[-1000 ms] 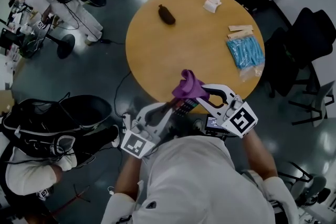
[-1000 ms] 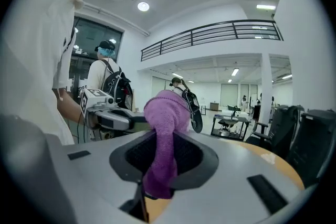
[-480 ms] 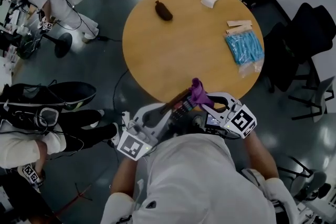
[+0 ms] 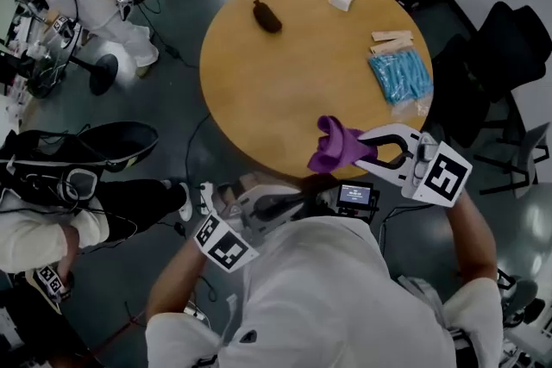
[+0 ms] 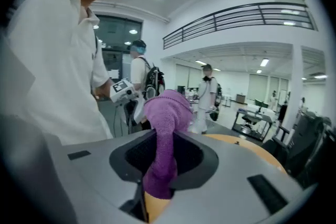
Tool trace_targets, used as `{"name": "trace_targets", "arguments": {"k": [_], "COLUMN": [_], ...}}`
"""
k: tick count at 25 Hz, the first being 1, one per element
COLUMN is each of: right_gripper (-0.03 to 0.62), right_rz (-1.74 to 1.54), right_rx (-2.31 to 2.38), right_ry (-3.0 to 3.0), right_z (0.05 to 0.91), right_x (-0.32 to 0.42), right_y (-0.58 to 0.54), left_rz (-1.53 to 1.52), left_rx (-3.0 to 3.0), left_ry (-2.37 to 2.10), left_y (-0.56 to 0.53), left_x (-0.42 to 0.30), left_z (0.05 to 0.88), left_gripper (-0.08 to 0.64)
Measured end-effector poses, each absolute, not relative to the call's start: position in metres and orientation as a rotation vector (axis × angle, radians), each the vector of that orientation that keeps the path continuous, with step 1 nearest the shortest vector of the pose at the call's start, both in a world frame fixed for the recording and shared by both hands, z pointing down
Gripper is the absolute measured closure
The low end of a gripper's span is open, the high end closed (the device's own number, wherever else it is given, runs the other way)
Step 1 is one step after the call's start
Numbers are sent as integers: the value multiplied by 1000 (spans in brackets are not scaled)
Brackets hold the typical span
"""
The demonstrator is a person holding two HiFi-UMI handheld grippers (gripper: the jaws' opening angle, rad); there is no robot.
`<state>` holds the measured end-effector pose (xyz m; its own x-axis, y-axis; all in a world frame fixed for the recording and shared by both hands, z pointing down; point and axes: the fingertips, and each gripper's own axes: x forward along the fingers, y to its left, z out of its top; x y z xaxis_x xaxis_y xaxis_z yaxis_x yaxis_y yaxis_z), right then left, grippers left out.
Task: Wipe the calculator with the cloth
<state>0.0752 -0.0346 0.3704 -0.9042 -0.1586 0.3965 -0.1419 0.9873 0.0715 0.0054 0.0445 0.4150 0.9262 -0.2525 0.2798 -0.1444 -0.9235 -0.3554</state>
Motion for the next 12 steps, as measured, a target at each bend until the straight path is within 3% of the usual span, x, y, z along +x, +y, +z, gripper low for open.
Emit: {"name": "trace_targets", "arguments": {"k": [12], "right_gripper": [503], "right_rz": [64], "right_rx": [-333], "right_ry": [-2583], "right_z": [383], "right_x": [47], "right_y": [24], "left_rz": [-323], "left_rx": [-2757], "left_ry": [198], "left_y": [61], "left_x": [32], "left_z": [386], "left_gripper": [514]}}
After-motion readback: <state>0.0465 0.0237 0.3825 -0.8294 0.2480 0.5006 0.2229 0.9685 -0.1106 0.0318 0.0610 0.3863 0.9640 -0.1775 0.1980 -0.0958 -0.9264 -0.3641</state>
